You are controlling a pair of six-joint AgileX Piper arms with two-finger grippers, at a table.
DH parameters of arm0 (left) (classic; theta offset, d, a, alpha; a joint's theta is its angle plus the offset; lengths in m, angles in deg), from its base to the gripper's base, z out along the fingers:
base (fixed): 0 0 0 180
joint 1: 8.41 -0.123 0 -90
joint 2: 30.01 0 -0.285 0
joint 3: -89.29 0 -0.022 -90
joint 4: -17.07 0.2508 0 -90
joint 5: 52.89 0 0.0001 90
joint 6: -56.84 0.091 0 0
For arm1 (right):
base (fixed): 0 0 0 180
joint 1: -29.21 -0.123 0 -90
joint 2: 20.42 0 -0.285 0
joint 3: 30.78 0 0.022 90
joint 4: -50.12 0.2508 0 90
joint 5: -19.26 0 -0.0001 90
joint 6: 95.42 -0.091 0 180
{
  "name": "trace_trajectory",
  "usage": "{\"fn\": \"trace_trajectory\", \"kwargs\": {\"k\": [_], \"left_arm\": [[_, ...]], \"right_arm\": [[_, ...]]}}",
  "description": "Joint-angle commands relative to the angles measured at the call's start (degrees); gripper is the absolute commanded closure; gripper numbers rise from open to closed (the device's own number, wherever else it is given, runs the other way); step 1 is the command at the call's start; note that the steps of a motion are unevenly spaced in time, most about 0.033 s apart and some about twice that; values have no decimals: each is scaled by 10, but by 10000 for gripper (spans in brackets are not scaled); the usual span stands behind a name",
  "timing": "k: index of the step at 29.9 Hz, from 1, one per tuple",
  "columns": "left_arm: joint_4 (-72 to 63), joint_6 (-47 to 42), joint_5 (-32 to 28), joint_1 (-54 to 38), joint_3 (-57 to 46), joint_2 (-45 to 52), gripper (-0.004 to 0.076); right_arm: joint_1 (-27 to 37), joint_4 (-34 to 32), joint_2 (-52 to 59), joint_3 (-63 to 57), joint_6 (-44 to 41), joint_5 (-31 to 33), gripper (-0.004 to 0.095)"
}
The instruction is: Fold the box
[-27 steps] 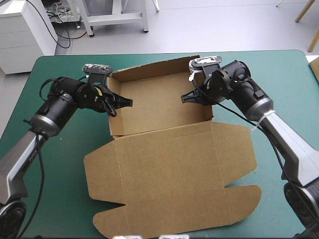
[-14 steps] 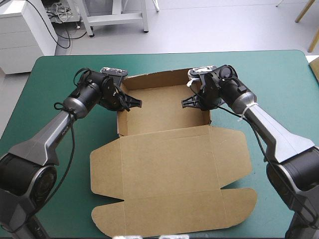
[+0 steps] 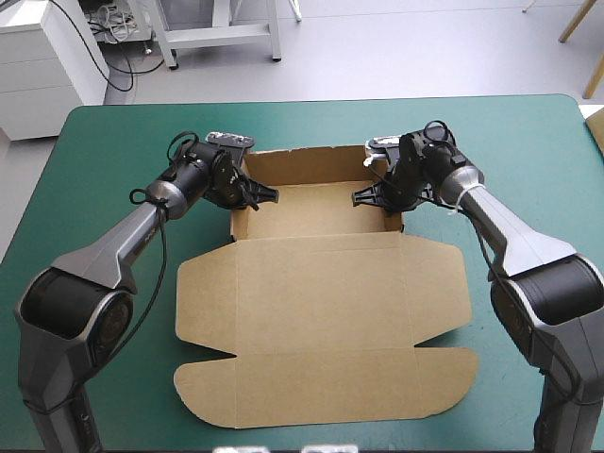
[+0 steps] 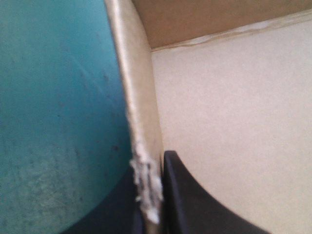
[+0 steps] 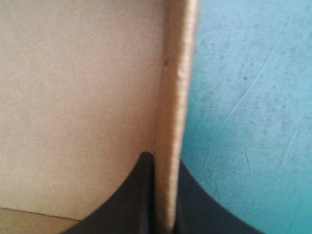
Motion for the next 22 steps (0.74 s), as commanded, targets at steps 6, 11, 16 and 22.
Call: {"fn": "trace_trajectory", "kwargs": {"k": [6, 11, 16, 22], "left_arm": [[16, 89, -23, 4, 10, -9, 647], [17, 92, 30, 4, 52, -9, 367], [19, 92, 61, 3, 102, -9, 288], [18, 92, 147, 3, 172, -9, 288]], "right_arm": [[8, -30, -4, 21, 45, -68, 927], [8, -30, -4, 75, 54, -34, 815], [8, -35, -4, 139, 56, 15, 620], [8, -36, -4, 200, 62, 74, 447]]}}
